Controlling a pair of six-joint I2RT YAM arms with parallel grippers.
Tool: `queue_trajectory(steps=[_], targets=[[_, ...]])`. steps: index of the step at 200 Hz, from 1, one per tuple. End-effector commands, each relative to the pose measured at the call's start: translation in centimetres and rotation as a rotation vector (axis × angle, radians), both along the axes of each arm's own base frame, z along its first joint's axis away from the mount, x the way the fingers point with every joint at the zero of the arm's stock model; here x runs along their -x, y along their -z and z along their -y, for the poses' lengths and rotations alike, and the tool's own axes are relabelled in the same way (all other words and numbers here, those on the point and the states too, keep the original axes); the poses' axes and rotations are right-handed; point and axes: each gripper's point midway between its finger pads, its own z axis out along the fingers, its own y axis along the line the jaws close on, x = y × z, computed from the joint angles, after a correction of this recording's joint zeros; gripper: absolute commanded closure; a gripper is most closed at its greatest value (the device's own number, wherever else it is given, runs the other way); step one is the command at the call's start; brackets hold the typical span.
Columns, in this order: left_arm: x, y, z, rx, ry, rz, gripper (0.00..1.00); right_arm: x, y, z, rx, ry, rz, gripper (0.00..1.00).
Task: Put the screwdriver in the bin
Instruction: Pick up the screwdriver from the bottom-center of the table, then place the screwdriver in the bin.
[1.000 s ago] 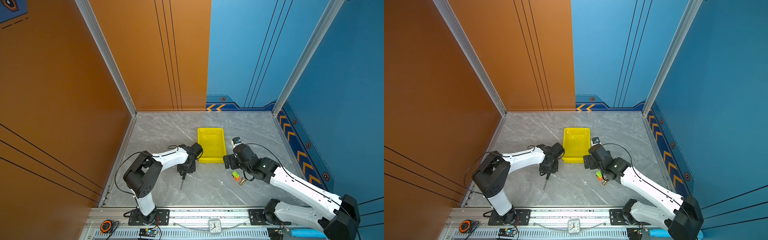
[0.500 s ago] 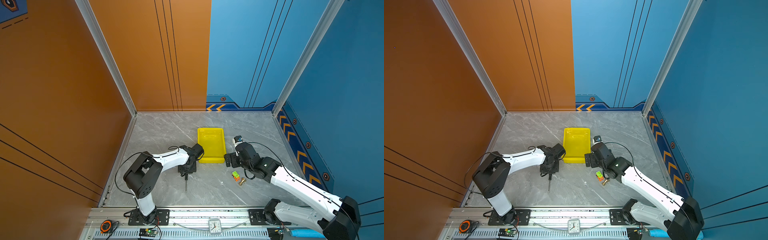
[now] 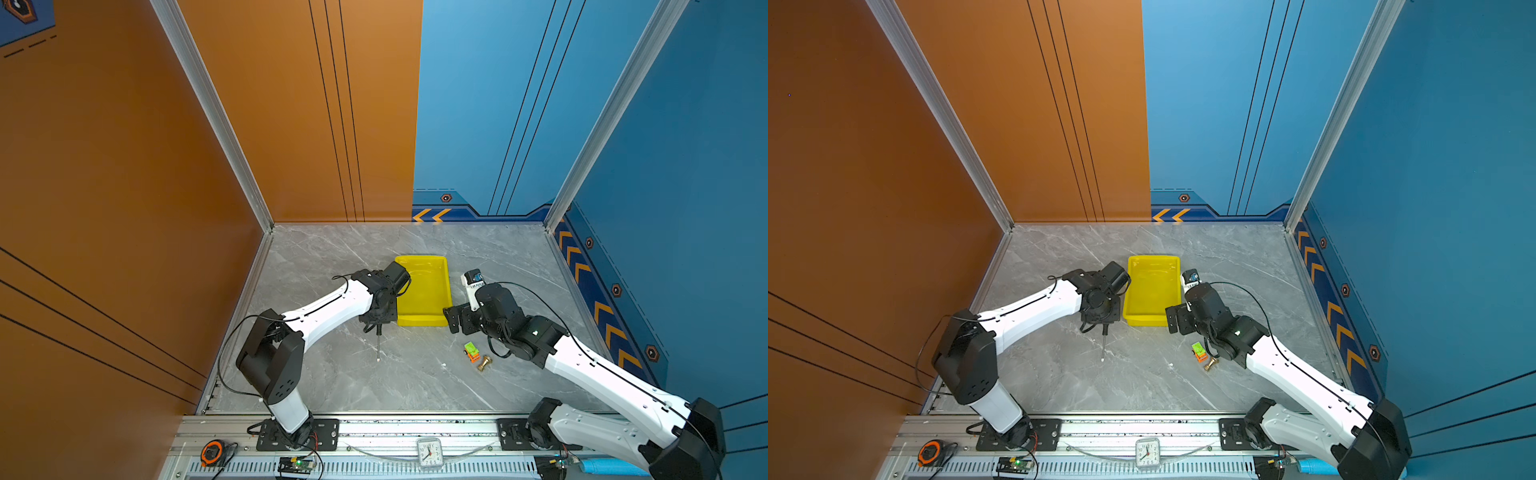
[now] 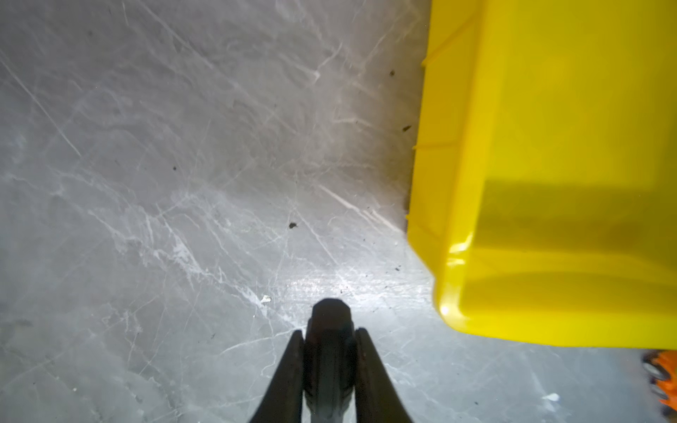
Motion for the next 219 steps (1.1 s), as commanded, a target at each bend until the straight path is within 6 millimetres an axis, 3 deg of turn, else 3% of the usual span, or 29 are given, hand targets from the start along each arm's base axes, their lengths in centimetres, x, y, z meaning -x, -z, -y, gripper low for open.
queue_trajectory(steps=[1, 35, 50, 98, 149, 219], targets=[[-1.6, -2.5, -0.3, 0.004, 0.008, 0.041, 0.96, -0.3, -2.8, -0.9, -0.027, -0.066, 0.080, 0.00], [-5.0, -5.7, 1.5, 0.072, 0.026, 0.113, 0.96, -0.4, -3.1, -2.1, -0.019, -0.137, 0.089, 0.00], [-6.5, -6.8, 2.5, 0.090, 0.047, 0.142, 0.97, -1.3, -3.3, -1.5, -0.022, -0.118, 0.087, 0.00], [-10.5, -8.6, 5.1, 0.162, 0.061, 0.187, 0.98, -1.6, -4.6, -1.3, -0.077, -0.101, 0.133, 0.00], [-13.5, -8.6, 7.5, 0.219, 0.046, 0.198, 1.00, -1.8, -3.7, -0.7, -0.064, -0.064, 0.093, 0.00], [-14.7, -7.2, 9.1, 0.233, 0.048, 0.181, 1.00, -2.1, -3.0, 0.5, -0.031, 0.002, 0.081, 0.00]])
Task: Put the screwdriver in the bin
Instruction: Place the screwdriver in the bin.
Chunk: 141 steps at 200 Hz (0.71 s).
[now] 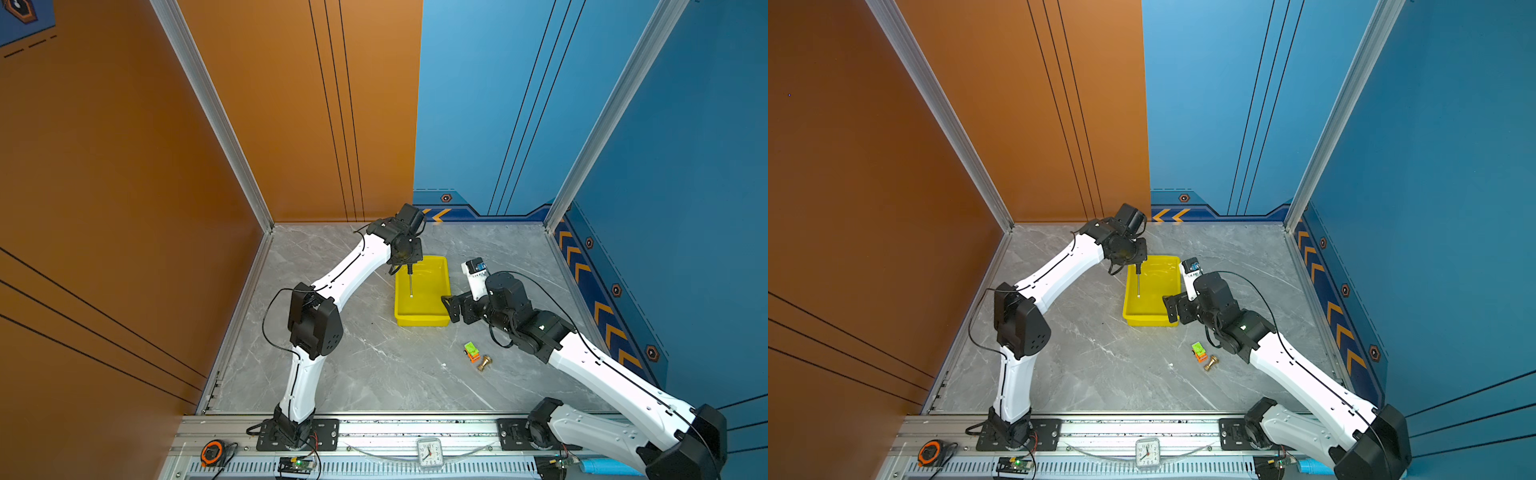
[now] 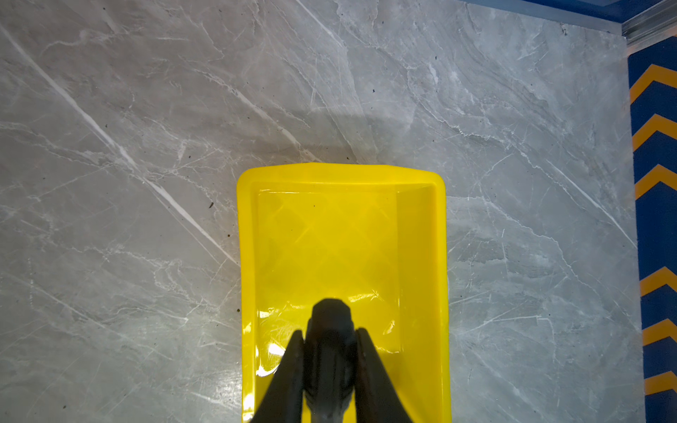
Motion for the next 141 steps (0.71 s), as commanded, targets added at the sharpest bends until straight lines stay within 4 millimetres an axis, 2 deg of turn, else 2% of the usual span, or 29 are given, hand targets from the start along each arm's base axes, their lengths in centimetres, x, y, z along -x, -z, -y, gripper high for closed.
queue_trajectory(steps=[1, 78, 141], targets=[[-0.1, -0.1, 0.5, 0.020, 0.001, -0.013, 1.00, -0.2, 0.3, 1.1, 0.025, 0.057, -0.012, 0.00], [0.2, 2.3, 1.5, -0.006, -0.020, -0.047, 1.00, -0.3, 0.6, 1.0, -0.010, 0.066, 0.002, 0.00], [0.2, 4.6, 2.3, -0.026, -0.032, -0.080, 1.00, 0.1, 1.8, 1.5, -0.001, 0.069, -0.021, 0.00]])
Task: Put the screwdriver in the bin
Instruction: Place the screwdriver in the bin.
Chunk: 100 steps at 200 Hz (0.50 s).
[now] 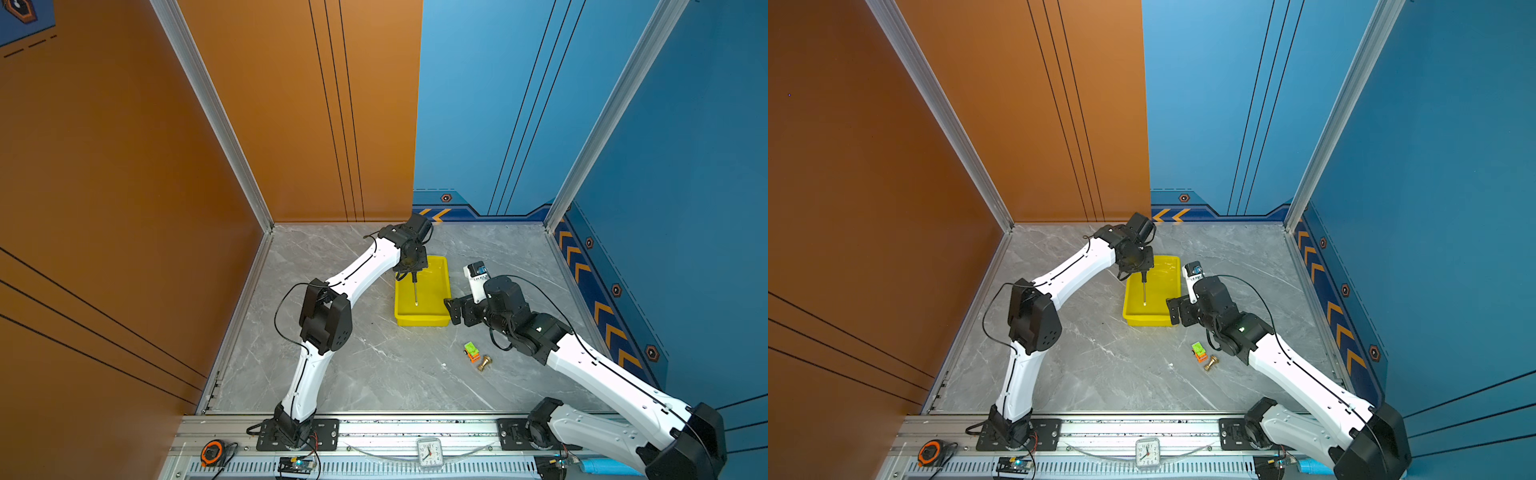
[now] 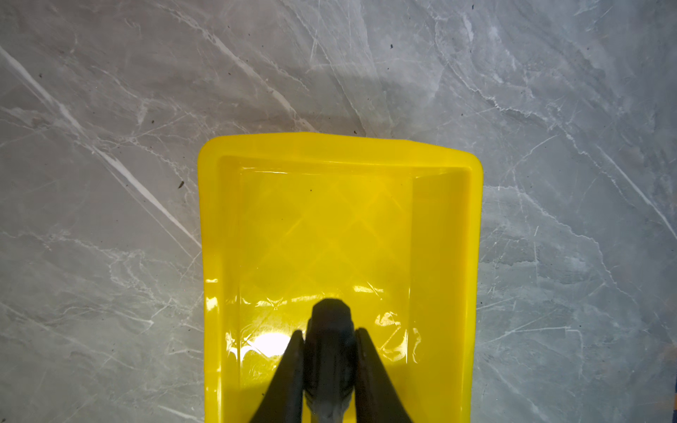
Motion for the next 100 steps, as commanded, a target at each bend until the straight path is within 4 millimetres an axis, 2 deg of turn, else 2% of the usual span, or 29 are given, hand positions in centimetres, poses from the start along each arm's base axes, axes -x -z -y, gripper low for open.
queue_trajectory(steps=[1, 57, 100], targets=[[-0.3, 0.0, 0.4, -0.005, -0.016, 0.005, 1.00, 0.1, -0.2, 0.6, -0.019, 0.024, 0.011, 0.00], [-0.6, 2.2, 0.9, -0.019, -0.024, -0.024, 1.00, 0.1, 0.8, 1.0, -0.015, 0.038, -0.010, 0.00], [-0.8, 3.6, 1.2, -0.021, -0.028, -0.048, 1.00, 0.0, 0.7, 1.3, -0.042, 0.056, -0.002, 0.00]])
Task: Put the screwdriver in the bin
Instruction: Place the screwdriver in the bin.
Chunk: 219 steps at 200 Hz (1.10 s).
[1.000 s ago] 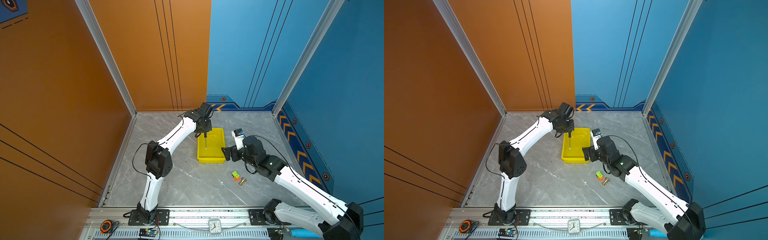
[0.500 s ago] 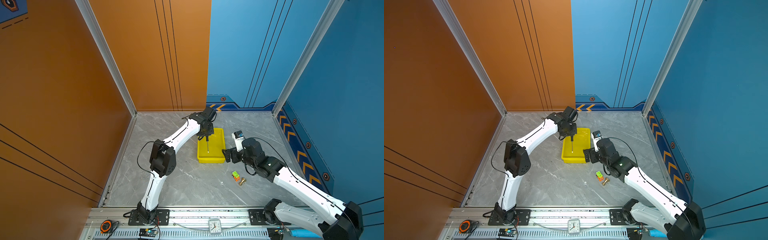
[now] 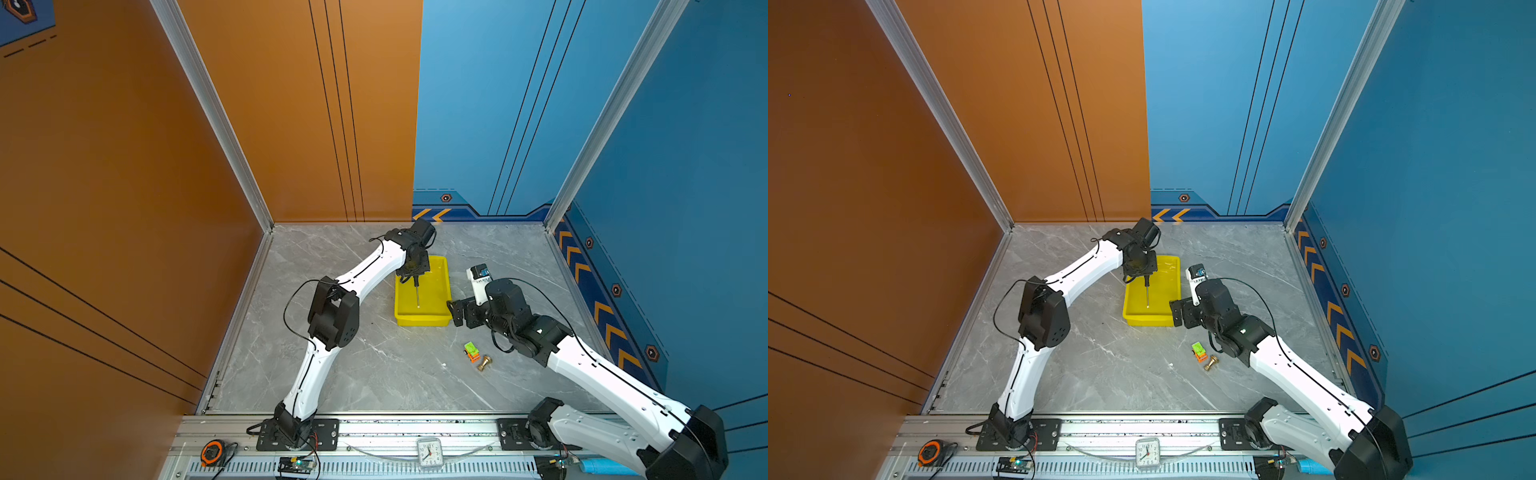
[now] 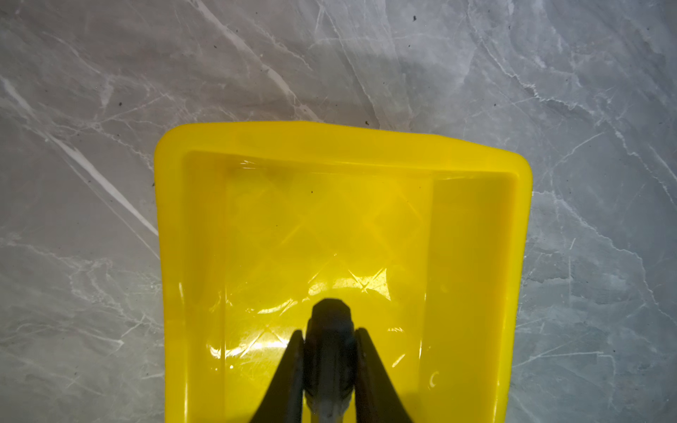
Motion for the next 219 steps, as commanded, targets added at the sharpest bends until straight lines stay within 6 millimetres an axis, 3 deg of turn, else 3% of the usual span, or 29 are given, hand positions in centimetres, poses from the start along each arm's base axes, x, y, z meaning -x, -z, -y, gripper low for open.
queue_trajectory(steps=[1, 148, 219], targets=[[-0.1, 0.6, 0.6, -0.002, -0.009, -0.008, 1.00, -0.1, -0.5, 0.4, -0.040, 0.027, 0.018, 0.00], [-0.1, 5.1, 2.1, -0.040, 0.001, -0.057, 1.00, 0.8, 0.4, 1.7, -0.031, 0.061, -0.002, 0.00], [-0.1, 6.1, 2.1, -0.049, 0.002, -0.070, 1.00, 1.0, 1.0, 1.9, -0.018, 0.064, -0.012, 0.00]])
